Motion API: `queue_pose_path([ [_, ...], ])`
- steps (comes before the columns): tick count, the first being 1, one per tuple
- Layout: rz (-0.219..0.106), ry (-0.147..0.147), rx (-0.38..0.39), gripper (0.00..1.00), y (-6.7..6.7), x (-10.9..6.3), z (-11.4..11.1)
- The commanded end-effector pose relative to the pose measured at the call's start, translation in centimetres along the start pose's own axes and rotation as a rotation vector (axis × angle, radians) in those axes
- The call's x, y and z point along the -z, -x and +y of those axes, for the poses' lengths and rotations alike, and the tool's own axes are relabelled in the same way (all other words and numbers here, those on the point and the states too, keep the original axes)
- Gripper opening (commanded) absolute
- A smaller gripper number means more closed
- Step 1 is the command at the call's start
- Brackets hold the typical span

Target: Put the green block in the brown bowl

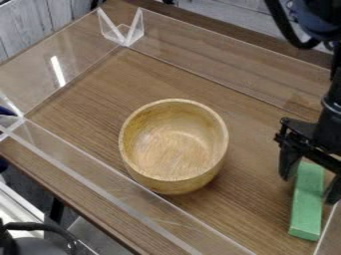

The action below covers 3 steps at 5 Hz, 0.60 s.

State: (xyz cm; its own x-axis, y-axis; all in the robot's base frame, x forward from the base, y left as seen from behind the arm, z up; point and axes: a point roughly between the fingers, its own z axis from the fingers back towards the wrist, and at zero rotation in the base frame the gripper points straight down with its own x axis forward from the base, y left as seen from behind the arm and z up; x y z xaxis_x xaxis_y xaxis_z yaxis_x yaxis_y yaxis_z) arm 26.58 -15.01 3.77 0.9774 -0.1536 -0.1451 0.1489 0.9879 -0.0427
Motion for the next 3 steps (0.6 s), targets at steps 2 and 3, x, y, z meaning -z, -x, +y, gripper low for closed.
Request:
queue_pose_path([
  [2,-0.054,0.022,-0.012,1.0,-0.74,-1.04,-0.08],
  [3,-0.056,0.023,-0.02,1.0,-0.69,-0.85,0.08],
])
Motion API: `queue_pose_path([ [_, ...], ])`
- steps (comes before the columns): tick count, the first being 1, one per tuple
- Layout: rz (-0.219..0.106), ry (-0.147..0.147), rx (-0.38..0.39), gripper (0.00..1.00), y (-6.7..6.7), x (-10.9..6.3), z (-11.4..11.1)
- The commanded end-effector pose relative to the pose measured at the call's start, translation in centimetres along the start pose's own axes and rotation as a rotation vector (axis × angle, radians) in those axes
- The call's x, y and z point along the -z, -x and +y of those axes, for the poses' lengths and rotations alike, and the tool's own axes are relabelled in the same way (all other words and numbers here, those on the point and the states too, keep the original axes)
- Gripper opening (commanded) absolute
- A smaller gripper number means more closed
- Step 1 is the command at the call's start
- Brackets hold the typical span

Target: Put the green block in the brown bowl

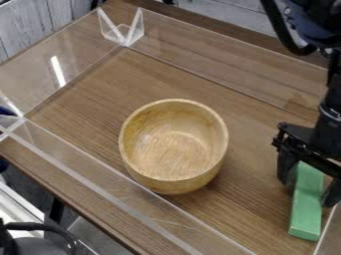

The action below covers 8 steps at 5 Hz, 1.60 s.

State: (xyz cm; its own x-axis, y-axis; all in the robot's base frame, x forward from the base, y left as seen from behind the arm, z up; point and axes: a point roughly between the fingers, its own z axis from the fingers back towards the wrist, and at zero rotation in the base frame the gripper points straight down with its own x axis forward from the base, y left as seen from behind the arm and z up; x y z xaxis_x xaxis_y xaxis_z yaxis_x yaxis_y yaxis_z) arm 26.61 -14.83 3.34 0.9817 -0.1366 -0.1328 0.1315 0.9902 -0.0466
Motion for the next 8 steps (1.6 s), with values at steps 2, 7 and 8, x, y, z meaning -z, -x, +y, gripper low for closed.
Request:
queue_pose_path([
  [2,-0.055,0.026,-0.013,1.0,-0.5,-1.4,0.2],
  [7,-0.093,0.04,0.005,0.0,-0.1,-2.5,0.7],
  [8,-0.15,0.044,0.006,0.0,0.5,-5.3,1.4],
])
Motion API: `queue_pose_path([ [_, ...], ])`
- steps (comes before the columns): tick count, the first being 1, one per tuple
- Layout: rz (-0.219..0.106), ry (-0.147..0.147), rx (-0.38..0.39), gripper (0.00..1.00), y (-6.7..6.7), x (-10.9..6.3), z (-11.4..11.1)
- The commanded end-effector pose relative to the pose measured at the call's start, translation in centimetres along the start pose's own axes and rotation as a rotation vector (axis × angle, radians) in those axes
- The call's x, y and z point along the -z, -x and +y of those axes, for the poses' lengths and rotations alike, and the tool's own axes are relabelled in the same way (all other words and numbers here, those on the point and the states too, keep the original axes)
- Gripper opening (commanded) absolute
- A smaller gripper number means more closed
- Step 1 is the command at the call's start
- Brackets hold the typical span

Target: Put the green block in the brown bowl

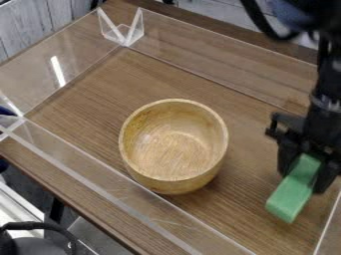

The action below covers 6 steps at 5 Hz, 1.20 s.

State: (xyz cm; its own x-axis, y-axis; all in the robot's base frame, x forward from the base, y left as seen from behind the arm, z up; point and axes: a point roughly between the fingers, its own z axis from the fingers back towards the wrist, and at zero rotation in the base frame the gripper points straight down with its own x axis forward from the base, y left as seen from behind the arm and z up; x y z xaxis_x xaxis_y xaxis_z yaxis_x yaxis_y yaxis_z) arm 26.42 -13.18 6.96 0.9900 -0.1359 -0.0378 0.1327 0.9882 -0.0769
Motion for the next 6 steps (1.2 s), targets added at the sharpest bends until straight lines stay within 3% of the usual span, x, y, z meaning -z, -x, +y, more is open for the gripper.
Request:
queue_pose_path([
  [1,-0.135,0.01,-0.024,0.0,-0.1,-5.8,1.5],
  [2,-0.169,0.0,-0.09,0.0,0.2,-8.2,4.8],
  [3,-0.165,-0.013,-0.154,0.0,1.5,-8.6,8.5],
  [5,-0.133,-0.043,-0.207,0.0,4.3,-7.3,13.4],
  [6,-0.105,-0.059,-0.195,0.0,5.7,-5.7,13.5],
])
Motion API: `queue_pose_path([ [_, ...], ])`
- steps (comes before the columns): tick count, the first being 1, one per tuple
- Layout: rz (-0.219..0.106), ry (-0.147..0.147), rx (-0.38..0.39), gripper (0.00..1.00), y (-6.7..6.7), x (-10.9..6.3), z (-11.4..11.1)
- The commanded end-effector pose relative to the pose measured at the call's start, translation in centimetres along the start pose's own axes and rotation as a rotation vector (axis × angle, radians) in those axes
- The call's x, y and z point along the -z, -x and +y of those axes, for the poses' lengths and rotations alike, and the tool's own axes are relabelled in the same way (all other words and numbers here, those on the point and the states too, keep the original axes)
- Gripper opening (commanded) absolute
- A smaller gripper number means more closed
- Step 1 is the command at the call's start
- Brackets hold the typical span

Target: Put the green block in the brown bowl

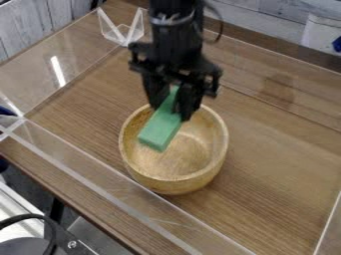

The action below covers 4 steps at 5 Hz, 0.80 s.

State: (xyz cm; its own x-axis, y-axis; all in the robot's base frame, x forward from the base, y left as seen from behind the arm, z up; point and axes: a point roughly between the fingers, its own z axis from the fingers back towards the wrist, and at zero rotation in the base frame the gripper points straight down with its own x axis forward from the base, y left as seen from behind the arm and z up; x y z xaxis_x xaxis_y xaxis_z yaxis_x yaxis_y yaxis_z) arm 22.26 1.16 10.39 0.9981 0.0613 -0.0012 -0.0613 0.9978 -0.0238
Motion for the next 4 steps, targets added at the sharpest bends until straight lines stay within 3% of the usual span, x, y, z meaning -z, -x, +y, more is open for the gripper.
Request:
queue_pose_path([
  [1,-0.043,-0.009,0.017,0.0,0.3,0.2,-0.1],
  [4,-0.026,-0.006,0.045,0.0,-0.2,1.6,-1.1],
])
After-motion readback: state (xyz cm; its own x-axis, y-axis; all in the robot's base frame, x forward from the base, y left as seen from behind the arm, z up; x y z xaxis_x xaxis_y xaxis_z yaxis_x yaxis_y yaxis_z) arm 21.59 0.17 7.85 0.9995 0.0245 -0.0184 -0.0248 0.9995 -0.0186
